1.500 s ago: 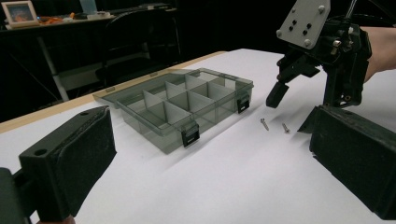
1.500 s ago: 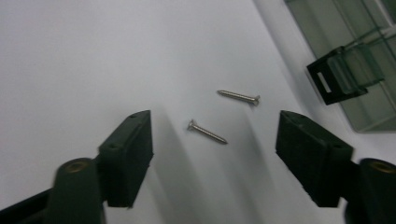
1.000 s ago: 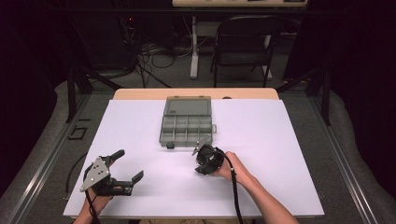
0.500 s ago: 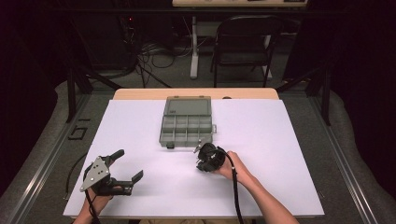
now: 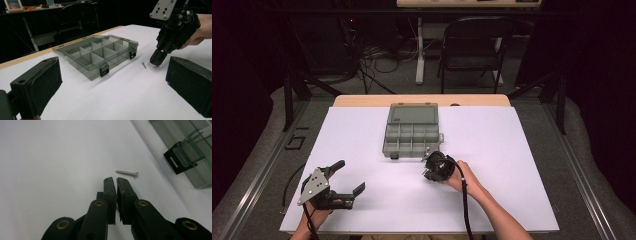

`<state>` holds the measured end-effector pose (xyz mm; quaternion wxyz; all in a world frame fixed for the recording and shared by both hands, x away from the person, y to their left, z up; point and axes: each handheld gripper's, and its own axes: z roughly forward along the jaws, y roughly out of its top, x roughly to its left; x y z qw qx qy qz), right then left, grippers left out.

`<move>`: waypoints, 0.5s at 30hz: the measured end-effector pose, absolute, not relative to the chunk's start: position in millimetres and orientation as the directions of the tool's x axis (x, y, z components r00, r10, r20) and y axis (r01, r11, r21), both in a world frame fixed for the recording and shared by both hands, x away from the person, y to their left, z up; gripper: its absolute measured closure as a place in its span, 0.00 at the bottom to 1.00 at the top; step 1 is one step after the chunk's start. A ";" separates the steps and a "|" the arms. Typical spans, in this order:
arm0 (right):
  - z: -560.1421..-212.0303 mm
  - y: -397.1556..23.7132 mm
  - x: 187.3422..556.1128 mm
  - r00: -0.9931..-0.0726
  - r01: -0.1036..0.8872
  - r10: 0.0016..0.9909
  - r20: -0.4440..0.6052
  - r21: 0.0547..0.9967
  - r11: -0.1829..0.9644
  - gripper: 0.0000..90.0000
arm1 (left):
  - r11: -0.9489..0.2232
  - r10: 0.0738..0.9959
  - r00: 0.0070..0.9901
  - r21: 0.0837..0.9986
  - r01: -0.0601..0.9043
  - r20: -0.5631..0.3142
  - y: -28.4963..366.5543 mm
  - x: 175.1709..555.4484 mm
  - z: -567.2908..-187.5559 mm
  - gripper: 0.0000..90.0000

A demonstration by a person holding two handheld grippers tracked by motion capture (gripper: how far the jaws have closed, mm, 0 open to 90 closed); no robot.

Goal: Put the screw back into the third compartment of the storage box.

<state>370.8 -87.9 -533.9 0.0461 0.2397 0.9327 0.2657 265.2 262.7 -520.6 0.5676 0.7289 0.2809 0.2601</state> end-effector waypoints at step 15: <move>-520.2 -93.8 372.6 -0.874 0.424 0.485 0.030 0.534 0.732 0.96 | -0.195 0.708 0.703 0.974 0.114 0.060 261.8 265.7 -521.0 0.00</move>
